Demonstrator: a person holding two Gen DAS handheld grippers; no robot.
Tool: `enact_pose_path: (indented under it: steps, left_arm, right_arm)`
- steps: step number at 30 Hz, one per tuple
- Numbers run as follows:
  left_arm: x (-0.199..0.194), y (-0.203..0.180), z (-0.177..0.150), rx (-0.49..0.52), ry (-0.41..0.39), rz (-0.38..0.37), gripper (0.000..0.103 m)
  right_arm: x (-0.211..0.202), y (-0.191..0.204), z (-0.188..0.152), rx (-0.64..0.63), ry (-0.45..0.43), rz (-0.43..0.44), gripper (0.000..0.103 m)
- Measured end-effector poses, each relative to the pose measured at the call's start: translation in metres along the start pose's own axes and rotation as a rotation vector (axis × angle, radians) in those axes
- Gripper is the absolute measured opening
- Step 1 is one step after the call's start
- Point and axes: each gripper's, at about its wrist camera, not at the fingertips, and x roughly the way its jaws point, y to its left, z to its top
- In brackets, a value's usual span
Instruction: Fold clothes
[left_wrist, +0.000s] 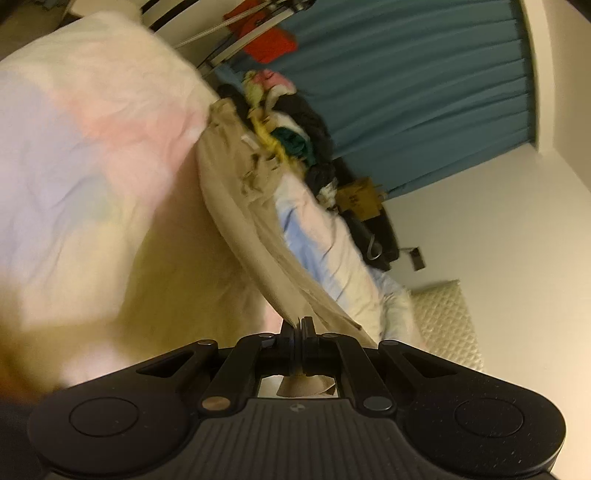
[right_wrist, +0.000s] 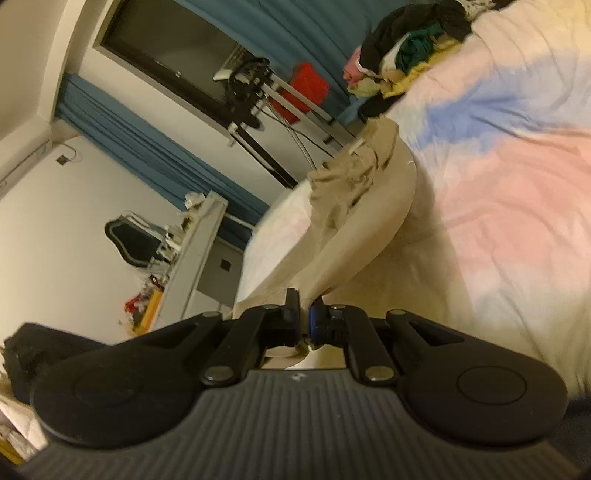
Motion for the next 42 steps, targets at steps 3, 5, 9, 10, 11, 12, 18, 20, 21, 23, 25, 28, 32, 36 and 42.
enact_pose_path:
  steps: [3, 5, 9, 10, 11, 12, 18, 20, 21, 23, 25, 28, 32, 36, 42]
  left_arm:
    - [0.001, 0.020, -0.033, -0.031, 0.038, 0.032, 0.003]
    - [0.003, 0.031, -0.047, -0.048, 0.050, 0.042, 0.003]
    - [0.005, 0.032, -0.048, -0.043, 0.020, 0.031, 0.003]
    - [0.007, 0.031, -0.044, -0.047, 0.017, 0.024, 0.003]
    - [0.011, 0.031, -0.039, -0.046, 0.016, 0.018, 0.003]
    - [0.014, 0.029, -0.031, -0.041, 0.013, 0.015, 0.003]
    - [0.051, 0.010, 0.032, 0.011, -0.021, 0.045, 0.003]
    - [0.072, 0.006, 0.058, 0.034, -0.030, 0.076, 0.003]
    - [0.083, 0.004, 0.071, 0.045, -0.034, 0.091, 0.003]
    - [0.105, 0.001, 0.097, 0.074, -0.048, 0.127, 0.003]
    - [0.132, -0.001, 0.124, 0.130, -0.084, 0.187, 0.003]
    - [0.173, 0.011, 0.159, 0.151, -0.104, 0.253, 0.003]
    - [0.223, 0.027, 0.192, 0.197, -0.105, 0.298, 0.003]
    - [0.265, 0.058, 0.212, 0.153, -0.101, 0.296, 0.003]
    - [0.307, 0.094, 0.221, 0.155, -0.057, 0.309, 0.004]
  right_arm:
    - [-0.001, -0.011, -0.032, 0.014, 0.025, -0.019, 0.008]
    - [-0.006, -0.023, -0.051, 0.042, 0.035, -0.016, 0.008]
    - [-0.015, -0.029, -0.059, 0.092, -0.006, 0.011, 0.008]
    - [-0.017, -0.028, -0.057, 0.095, -0.022, 0.013, 0.008]
    - [-0.015, -0.028, -0.051, 0.094, -0.032, 0.012, 0.008]
    - [-0.013, -0.028, -0.046, 0.093, -0.043, 0.012, 0.008]
    - [0.014, -0.029, 0.002, 0.083, -0.109, 0.004, 0.008]
    - [0.037, -0.028, 0.025, 0.069, -0.139, -0.010, 0.008]
    - [0.051, -0.027, 0.037, 0.055, -0.159, -0.027, 0.008]
    - [0.083, -0.025, 0.061, 0.020, -0.194, -0.081, 0.008]
    - [0.116, -0.030, 0.082, 0.015, -0.199, -0.116, 0.008]
    - [0.163, -0.045, 0.107, 0.009, -0.193, -0.142, 0.008]
    - [0.210, -0.067, 0.122, -0.052, -0.184, -0.192, 0.008]
    - [0.253, -0.094, 0.134, -0.090, -0.141, -0.248, 0.008]
    - [0.290, -0.127, 0.133, -0.134, -0.072, -0.293, 0.009]
